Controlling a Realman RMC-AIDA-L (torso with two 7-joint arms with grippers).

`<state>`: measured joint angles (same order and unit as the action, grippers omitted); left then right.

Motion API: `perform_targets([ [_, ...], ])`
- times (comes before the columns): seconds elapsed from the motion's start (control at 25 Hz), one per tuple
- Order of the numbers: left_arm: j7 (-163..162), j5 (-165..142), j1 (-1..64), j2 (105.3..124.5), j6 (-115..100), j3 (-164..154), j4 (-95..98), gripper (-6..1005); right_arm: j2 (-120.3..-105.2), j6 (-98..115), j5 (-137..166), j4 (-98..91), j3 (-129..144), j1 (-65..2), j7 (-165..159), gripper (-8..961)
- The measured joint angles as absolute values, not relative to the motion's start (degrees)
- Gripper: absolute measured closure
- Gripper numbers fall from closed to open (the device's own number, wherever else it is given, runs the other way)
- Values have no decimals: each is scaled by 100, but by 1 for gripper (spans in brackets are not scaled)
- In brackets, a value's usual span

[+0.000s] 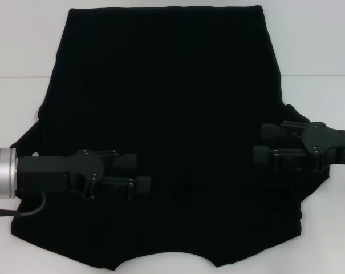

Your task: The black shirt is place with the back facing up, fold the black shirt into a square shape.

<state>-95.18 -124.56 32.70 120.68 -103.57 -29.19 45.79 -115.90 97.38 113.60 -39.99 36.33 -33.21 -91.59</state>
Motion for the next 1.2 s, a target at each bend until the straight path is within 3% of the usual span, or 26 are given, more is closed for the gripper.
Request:
perform_targets([
  [0.8,-9592,-12568,3222,12046,-10287,-2696,4613,140,-11659,9472,11355,-3894,3639,-3558,-9202,72],
  [1.2,-10206,-13380,3108,11884,-9653,-1345,4723,139,-11815,8970,11386,-3625,3837,-4021,-9225,71],
])
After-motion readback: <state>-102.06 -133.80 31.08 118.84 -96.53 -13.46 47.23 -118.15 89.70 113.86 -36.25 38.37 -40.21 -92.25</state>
